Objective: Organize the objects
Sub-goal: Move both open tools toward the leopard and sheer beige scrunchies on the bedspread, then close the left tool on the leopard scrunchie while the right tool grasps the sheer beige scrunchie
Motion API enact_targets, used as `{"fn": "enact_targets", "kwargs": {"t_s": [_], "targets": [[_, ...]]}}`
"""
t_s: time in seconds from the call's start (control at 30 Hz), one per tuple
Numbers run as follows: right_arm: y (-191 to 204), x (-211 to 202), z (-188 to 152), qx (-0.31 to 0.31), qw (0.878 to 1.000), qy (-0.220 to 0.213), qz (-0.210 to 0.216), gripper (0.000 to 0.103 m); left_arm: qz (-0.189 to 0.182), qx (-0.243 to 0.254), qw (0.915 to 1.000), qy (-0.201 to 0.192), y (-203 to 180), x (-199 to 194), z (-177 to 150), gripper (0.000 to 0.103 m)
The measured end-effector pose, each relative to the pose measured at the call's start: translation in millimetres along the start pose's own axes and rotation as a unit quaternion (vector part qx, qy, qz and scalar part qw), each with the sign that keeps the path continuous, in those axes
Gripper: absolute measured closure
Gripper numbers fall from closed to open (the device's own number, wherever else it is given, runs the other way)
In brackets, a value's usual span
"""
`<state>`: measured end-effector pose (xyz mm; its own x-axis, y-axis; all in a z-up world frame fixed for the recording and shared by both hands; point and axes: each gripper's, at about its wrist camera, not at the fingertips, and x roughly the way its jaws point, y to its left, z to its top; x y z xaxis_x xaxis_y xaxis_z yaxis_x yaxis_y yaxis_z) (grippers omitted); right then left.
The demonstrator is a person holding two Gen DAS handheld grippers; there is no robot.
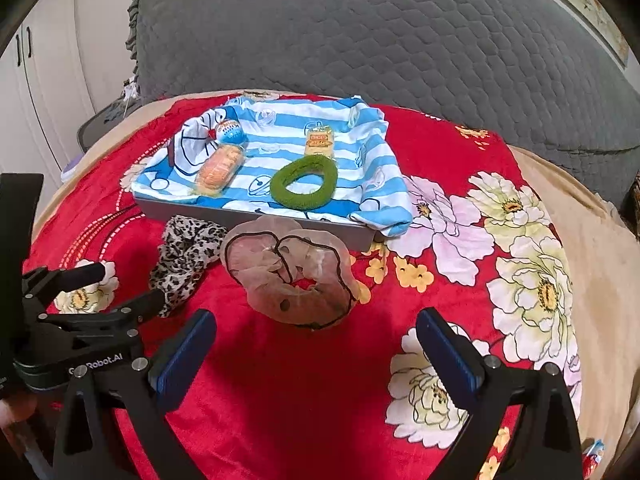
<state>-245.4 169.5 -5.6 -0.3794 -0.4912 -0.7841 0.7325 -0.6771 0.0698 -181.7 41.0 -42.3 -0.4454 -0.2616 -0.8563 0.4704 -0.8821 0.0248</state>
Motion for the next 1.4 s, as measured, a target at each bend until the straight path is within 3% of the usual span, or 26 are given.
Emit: {"fn": "enact_targets", "kwargs": {"t_s": [0.93, 1.03, 1.1, 1.4], "targets": [[0, 81, 4, -0.01, 0.998, 0.057, -0.003, 0.004, -0.017, 0.0, 0.9997, 0.016, -2, 54, 23, 0.018], [-3, 87, 6, -0.001, 0.998, 0.059, 0.001, 0.017, -0.022, 0.001, 0.9997, 0.012, -2, 56, 24, 0.018], [-6, 93, 7, 0.007, 0.998, 0.068, 0.009, 0.032, -0.028, 0.003, 0.9995, 0.013, -3, 58, 25, 0.018], [-5, 94, 9, 0.015, 0.997, 0.071, 0.012, 0.066, -0.051, 0.012, 0.9986, 0.013, -11, 58, 26, 0.05]]}}
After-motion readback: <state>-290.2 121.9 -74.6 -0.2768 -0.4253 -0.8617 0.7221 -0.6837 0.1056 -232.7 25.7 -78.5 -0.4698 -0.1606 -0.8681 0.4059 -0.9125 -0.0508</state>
